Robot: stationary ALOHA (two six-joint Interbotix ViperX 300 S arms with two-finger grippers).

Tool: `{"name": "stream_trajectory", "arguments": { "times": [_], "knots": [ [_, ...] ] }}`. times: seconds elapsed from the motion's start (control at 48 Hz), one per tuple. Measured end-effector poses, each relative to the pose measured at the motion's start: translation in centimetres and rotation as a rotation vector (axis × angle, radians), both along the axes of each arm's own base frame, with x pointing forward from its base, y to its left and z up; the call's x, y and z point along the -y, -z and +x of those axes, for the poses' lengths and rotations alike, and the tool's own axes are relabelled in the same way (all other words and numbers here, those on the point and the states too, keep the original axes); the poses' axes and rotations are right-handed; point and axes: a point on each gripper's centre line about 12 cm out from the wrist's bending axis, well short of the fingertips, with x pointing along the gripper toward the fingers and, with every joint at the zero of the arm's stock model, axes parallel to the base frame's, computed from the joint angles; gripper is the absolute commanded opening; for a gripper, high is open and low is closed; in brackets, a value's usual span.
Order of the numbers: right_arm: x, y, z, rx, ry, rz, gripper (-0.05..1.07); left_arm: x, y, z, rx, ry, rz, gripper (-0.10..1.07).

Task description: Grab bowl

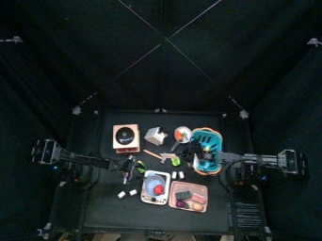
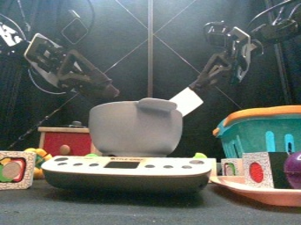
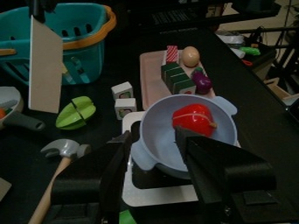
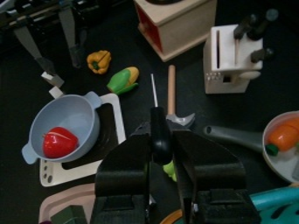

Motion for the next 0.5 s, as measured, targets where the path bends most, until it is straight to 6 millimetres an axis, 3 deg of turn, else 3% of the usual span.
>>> {"name": "stream_trajectory", "arguments": {
  "times": [0.271,0.5],
  "knots": [
    [-0.6,0.1,0.2,0.093,-0.080,-0.075,0.51,0.9,0.7,-0.4,-0.037,-0.017,-0.053,0.83],
    [-1.4,0.2,0.0,0.196,-0.138,-0.087,0.51,1.6,1.4,-0.5,-0.168,-0.091,-0.135,0.83]
  ]
}}
